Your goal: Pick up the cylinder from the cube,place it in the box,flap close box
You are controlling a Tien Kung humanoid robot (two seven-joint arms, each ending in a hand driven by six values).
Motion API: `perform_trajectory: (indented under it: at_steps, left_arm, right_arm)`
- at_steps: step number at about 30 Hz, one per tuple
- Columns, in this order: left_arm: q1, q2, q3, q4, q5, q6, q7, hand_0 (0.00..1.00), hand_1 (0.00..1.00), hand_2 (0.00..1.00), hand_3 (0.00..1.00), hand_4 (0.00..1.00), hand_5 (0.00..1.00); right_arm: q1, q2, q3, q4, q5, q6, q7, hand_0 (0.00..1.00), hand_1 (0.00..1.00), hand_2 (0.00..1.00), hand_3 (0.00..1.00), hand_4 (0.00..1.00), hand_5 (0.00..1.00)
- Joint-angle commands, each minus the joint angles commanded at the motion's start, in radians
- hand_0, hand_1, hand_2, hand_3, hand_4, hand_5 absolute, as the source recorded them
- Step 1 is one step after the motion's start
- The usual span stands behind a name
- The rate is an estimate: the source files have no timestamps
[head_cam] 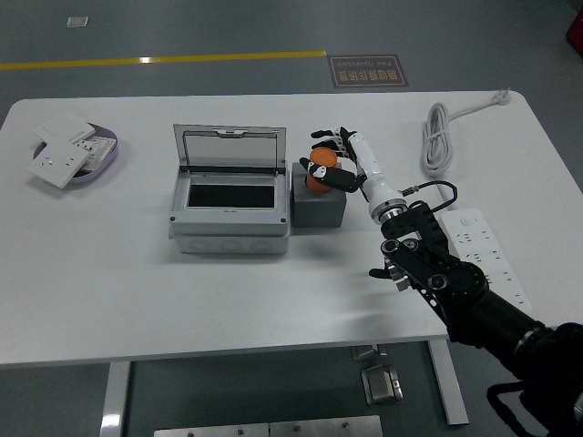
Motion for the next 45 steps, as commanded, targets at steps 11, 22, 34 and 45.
perform_trajectory:
  at_steps: [11,22,34,45]
  left_arm:
    - [-0.003,0.002,0.005,0.000,-0.002,-0.001,-0.004,0.576,0.588,0.554,0.588,0.587,0.171]
    - [-0.008,0.003,0.009,0.000,-0.004,-0.003,-0.011,0.577,0.589,0.555,0.587,0.584,0.170]
    - [-0.014,0.006,0.015,0.000,-0.010,-0.003,-0.019,0.577,0.591,0.557,0.589,0.587,0.178]
    - [-0.016,0.009,0.014,0.000,-0.012,-0.002,-0.024,0.577,0.596,0.559,0.591,0.586,0.186]
  right_arm:
    - [0.007,0.000,-0.038,-0.004,0.003,0.001,-0.007,0.674,0.654,0.570,0.641,0.809,0.157]
    - [0.006,0.000,-0.051,-0.009,0.008,-0.001,-0.009,0.619,0.650,0.570,0.642,0.764,0.128]
    - [0.009,0.000,-0.062,-0.008,0.016,-0.018,-0.009,0.636,0.627,0.543,0.600,0.268,0.002]
    - [0.008,0.000,-0.076,-0.006,0.026,-0.025,-0.013,0.539,0.601,0.522,0.577,0.002,0.002]
